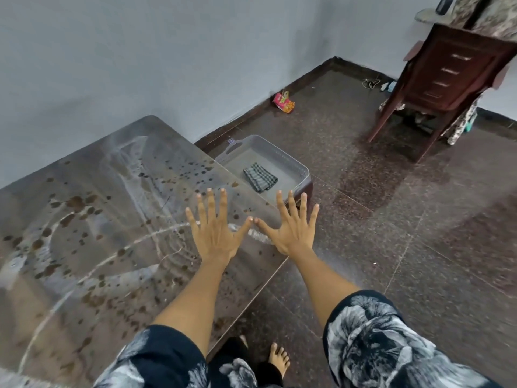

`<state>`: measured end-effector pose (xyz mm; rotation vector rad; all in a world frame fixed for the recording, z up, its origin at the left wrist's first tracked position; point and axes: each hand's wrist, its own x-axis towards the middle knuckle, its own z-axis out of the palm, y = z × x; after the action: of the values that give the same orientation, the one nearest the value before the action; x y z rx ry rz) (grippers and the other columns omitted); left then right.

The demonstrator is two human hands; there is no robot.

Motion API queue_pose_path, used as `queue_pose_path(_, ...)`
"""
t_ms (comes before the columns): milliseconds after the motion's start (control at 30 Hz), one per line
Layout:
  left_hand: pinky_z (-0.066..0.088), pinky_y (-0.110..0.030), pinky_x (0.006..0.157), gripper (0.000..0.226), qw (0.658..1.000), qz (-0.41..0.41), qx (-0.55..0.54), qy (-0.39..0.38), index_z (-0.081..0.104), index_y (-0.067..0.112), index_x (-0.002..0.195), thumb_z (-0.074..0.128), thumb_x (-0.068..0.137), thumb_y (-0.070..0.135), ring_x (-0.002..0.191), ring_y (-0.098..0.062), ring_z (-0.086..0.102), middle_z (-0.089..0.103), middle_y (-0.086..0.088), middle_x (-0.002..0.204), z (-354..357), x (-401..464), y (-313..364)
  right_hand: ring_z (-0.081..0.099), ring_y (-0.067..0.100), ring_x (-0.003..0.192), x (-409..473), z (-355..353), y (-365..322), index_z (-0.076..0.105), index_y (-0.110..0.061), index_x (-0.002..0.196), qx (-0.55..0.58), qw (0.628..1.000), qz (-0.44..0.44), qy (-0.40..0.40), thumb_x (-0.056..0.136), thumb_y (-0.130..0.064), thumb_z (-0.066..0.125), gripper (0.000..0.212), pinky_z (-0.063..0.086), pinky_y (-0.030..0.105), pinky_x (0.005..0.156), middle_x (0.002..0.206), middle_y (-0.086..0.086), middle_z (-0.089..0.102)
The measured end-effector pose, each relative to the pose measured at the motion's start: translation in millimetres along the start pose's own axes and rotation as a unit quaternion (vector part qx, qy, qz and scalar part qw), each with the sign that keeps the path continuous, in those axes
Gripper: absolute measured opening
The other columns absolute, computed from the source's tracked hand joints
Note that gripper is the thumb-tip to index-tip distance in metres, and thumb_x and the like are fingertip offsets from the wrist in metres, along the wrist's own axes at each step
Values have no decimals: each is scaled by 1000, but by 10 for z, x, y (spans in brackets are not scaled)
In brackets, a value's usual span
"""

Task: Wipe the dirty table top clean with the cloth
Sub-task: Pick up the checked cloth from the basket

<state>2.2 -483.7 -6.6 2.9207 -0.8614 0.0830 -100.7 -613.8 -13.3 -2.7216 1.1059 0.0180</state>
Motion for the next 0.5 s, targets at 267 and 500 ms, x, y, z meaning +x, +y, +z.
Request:
queue_pose_path(267,-27,-48,105,94,1000,6,-2,-6,-19,29,144,-4,68,83,141,-25,-19,-15,-2,154,200,828,224,-26,25,140,833,63,45,-19,-35,144,6,1000,-8,-28,66,-88,1,96,-16,56,111,156,-3,-17)
queue_pose_path(500,-20,-49,109,91,1000,11,5,-13,-21,30,142,4,72,81,144,-26,-8,-7,-4,157,405,1553,456,-26,25,140,1608,130,100,-16,-35,145,0,998,-7,-57,69,-86,1,93,-17,57,110,156,-2,-15)
